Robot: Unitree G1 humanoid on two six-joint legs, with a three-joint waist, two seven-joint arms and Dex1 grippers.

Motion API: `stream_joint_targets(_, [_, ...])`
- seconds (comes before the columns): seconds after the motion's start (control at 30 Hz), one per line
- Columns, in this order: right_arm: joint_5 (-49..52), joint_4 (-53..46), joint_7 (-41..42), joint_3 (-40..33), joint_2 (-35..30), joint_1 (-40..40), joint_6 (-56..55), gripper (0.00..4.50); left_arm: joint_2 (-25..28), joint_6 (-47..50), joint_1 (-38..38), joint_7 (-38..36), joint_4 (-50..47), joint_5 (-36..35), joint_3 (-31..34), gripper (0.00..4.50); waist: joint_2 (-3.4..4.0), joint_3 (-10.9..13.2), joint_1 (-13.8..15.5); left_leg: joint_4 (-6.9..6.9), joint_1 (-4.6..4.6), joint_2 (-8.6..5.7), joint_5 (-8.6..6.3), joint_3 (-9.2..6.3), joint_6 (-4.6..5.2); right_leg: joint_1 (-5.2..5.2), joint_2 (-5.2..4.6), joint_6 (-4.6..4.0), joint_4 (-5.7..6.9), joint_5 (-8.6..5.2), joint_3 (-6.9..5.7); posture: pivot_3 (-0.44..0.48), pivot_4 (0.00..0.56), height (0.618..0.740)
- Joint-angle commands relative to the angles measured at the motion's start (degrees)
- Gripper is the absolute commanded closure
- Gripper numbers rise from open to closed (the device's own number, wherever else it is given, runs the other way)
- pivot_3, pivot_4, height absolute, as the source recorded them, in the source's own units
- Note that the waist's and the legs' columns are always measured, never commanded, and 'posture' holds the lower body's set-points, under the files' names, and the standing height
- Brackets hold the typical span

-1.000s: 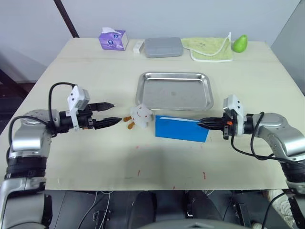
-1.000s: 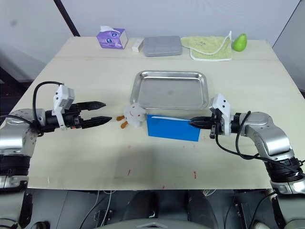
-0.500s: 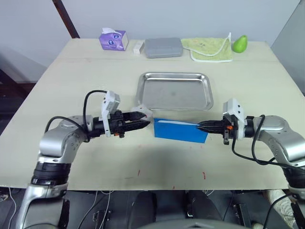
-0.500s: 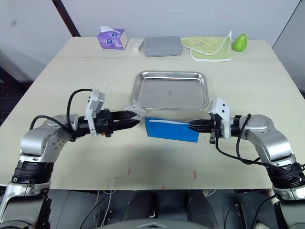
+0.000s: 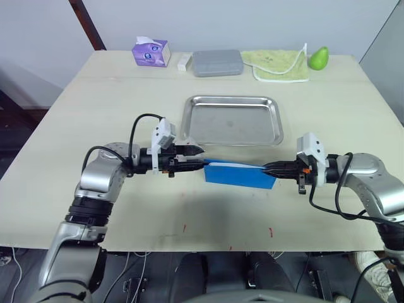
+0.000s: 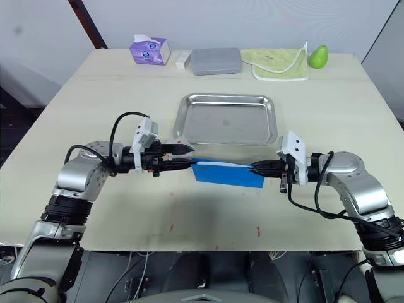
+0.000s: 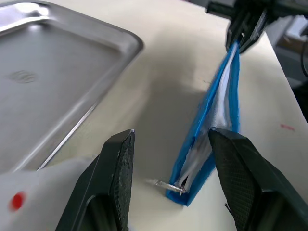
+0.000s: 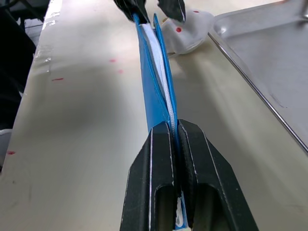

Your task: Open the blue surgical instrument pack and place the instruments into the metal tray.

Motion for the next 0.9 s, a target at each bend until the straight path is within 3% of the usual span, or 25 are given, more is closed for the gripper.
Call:
stream_joint_targets(0.03, [0.06,-0.37,1.05,-0.43,-0.69,-0.72,-0.77,4.50,-0.03,-3.57,-1.49,-2.25,0.60,1.23,-0.28,1.89,0.00,0.00,0.01,0.00,0.00,0.00,0.00,0.00,0.00,0.00,0.00,0.00,0.00,0.00,0.00,0.000,0.150,0.740])
stream_joint_targets(0.53, [-0.57,0.41,1.58,-0.23,-0.28,-1.25,-0.88,4.50,-2.13,-11.56,-3.72,-6.72,5.13,6.56,-3.19,1.89,0.00,0.00,0.03,0.01,0.00,0.00,0.00,0.00,0.00,0.00,0.00,0.00,0.00,0.00,0.00,0.000,0.150,0.740])
stream_joint_targets(0.57, [-0.58,0.34,1.57,-0.16,-0.26,-1.22,-0.85,4.50,-2.41,-12.06,-3.94,-6.86,5.62,6.97,-3.46,2.31,0.00,0.00,0.03,0.01,0.00,0.00,0.00,0.00,0.00,0.00,0.00,0.00,0.00,0.00,0.00,0.000,0.150,0.740])
stream_joint_targets(0.67, [-0.52,0.31,1.58,0.00,-0.11,-1.39,-0.62,4.50,-2.82,-13.13,-4.32,-7.97,6.56,7.49,-4.26,3.01,0.00,0.00,0.04,0.01,0.00,0.00,0.00,0.00,0.00,0.00,0.00,0.00,0.00,0.00,0.00,0.000,0.150,0.740])
stream_joint_targets(0.77, [-0.38,0.11,1.60,0.04,-0.04,-1.52,-0.35,4.50,-2.99,-13.09,-4.18,-8.66,6.30,7.20,-4.28,4.44,0.00,0.00,-0.04,0.01,-0.01,0.00,0.00,0.00,0.00,0.00,0.00,0.00,0.01,0.00,0.00,0.000,0.150,0.740])
stream_joint_targets(0.9, [0.53,-1.69,1.48,-0.34,-0.40,-1.22,0.92,4.50,-2.19,-11.35,-2.86,-9.35,3.44,5.99,-3.59,4.48,0.00,0.00,-0.05,0.01,0.00,0.00,0.00,0.00,0.00,0.00,0.00,0.00,0.01,0.00,0.00,0.000,0.150,0.740])
